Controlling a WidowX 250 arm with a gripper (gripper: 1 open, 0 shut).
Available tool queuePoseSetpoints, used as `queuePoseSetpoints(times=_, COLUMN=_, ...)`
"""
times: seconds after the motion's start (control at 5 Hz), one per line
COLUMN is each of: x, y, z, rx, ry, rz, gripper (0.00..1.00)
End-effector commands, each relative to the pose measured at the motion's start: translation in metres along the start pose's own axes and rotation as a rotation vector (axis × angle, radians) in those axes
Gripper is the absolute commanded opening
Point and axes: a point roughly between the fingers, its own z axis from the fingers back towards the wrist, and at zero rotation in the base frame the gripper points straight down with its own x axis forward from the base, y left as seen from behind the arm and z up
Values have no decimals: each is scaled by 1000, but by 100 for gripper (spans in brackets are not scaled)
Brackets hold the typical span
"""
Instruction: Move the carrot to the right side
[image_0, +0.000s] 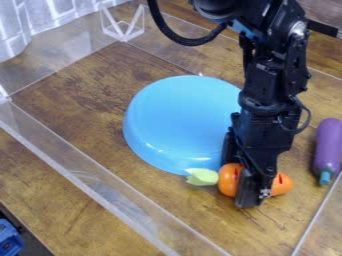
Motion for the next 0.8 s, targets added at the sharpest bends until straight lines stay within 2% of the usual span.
queuePoseSetpoints(times=0.0, x=3, y=2, z=31, rx=32, ry=-89, rz=16, gripper=100)
queuePoseSetpoints(times=0.6, x=8, y=-2, z=44, rx=27, ry=-113, rz=38, gripper=100)
